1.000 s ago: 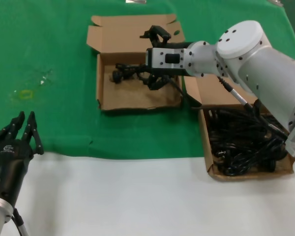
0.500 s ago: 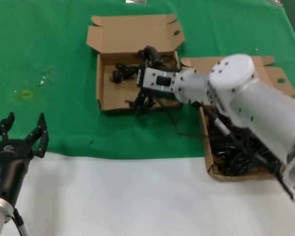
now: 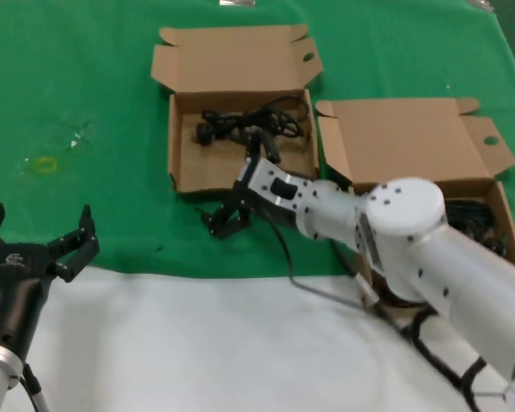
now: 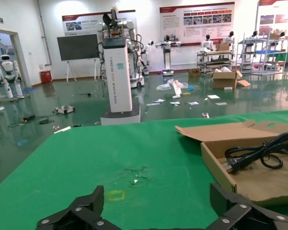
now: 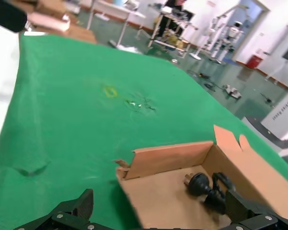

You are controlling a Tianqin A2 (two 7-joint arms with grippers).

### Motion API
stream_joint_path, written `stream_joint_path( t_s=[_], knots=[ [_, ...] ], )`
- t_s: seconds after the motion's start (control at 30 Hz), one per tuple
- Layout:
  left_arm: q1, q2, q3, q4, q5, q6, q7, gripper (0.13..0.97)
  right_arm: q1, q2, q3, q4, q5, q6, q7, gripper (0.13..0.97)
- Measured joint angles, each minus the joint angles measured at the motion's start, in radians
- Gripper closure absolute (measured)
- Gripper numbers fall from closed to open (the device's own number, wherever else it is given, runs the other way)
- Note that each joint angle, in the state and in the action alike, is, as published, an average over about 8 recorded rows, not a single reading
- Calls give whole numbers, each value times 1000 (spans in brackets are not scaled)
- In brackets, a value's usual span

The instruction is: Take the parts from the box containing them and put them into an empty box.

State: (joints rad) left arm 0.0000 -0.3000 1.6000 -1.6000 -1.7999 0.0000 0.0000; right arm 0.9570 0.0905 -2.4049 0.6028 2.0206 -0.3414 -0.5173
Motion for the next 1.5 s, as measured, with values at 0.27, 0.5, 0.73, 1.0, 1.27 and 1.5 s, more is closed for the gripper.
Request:
stream_joint_path(
  t_s=[0.27, 0.5, 0.73, 1.0, 1.27, 1.5],
  knots=[
    [0, 0, 0, 0, 0, 0, 0, 287, -147, 32, 123, 153, -34, 52, 80, 129],
    [0, 0, 0, 0, 0, 0, 0, 216, -275, 60, 231, 286, -63, 98, 148, 129],
    [0, 0, 0, 0, 0, 0, 0, 158, -403, 88, 339, 420, -93, 144, 218, 129],
    [0, 0, 0, 0, 0, 0, 0, 132, -548, 120, 461, 571, -126, 196, 296, 129],
    [0, 0, 0, 0, 0, 0, 0, 132, -695, 152, 584, 724, -160, 248, 376, 129],
    [0, 0, 0, 0, 0, 0, 0, 132, -823, 180, 692, 857, -190, 293, 445, 129]
  ],
)
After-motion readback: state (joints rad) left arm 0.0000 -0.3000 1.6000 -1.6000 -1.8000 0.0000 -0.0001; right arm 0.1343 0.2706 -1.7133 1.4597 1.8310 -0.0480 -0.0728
